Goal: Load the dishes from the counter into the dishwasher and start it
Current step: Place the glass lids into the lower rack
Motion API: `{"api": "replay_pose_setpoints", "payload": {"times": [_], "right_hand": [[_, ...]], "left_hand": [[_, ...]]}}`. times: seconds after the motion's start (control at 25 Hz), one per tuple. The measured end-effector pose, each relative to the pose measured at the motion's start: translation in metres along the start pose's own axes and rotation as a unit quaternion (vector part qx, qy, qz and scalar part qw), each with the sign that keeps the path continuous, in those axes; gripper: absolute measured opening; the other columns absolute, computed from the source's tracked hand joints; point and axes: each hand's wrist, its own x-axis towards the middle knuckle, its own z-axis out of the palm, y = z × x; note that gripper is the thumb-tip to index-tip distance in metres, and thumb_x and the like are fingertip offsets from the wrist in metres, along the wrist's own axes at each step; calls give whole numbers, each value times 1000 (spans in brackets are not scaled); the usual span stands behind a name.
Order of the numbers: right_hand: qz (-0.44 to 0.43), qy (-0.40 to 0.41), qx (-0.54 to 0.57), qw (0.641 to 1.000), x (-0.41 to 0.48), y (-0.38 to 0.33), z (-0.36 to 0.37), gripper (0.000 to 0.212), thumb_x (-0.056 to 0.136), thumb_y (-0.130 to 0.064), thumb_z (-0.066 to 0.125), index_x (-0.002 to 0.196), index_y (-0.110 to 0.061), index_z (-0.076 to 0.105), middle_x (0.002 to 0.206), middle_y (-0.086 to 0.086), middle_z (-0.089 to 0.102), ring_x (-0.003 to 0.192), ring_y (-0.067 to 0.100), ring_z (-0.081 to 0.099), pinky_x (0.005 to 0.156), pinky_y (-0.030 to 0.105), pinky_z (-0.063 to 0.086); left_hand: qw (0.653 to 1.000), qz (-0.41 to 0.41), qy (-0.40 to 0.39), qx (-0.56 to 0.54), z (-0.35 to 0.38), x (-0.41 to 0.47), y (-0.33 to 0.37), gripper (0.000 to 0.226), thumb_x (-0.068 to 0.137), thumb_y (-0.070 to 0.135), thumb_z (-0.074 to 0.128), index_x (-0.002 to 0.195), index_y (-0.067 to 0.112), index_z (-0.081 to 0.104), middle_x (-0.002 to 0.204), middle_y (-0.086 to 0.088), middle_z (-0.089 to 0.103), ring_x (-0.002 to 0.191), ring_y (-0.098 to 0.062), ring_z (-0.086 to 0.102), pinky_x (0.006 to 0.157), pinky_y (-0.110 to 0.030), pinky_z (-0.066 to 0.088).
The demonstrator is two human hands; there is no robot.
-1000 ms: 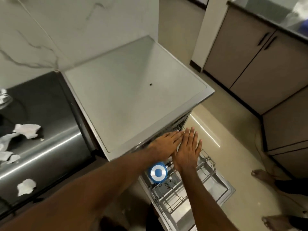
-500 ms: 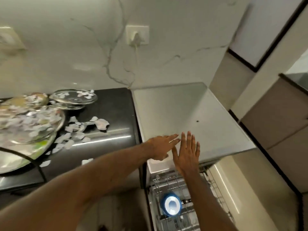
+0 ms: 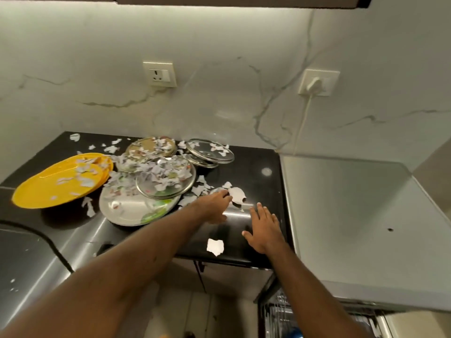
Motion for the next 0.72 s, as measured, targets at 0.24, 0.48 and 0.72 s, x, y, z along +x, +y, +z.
{"api": "replay_pose_setpoints", "payload": {"times": [0.24,0.48,0.72], "right_hand": [[24,-119,21,992,45,-56,8,106,90,-50,73,167,-22,6,175,10,3,159,33,15,127,54,22],[55,-162,11,985,84,-83,10,119,81,-51,82,167,-24,4,175,6,-1,159,35,15,123,57,29],[99,-191,-18,976,104,-108,15,113,70,-40,95,159,-19,29,169,13,20,152,41,30,116,55,42]], "left_hand": [[944,-254,101,-183,7,-30,-112,60,94,42,65,144,14,48,148,-12,46,127,-30,54,100,-46,53],[866,-436,136,-205,23,-45,-199,82,91,43,68,152,2,30,157,-21,25,141,-37,39,106,-48,46],[610,-455,135,-635,42,-38,-233,39,93,25,67,120,-2,62,89,-15,63,78,-27,66,65,-37,60]]}}
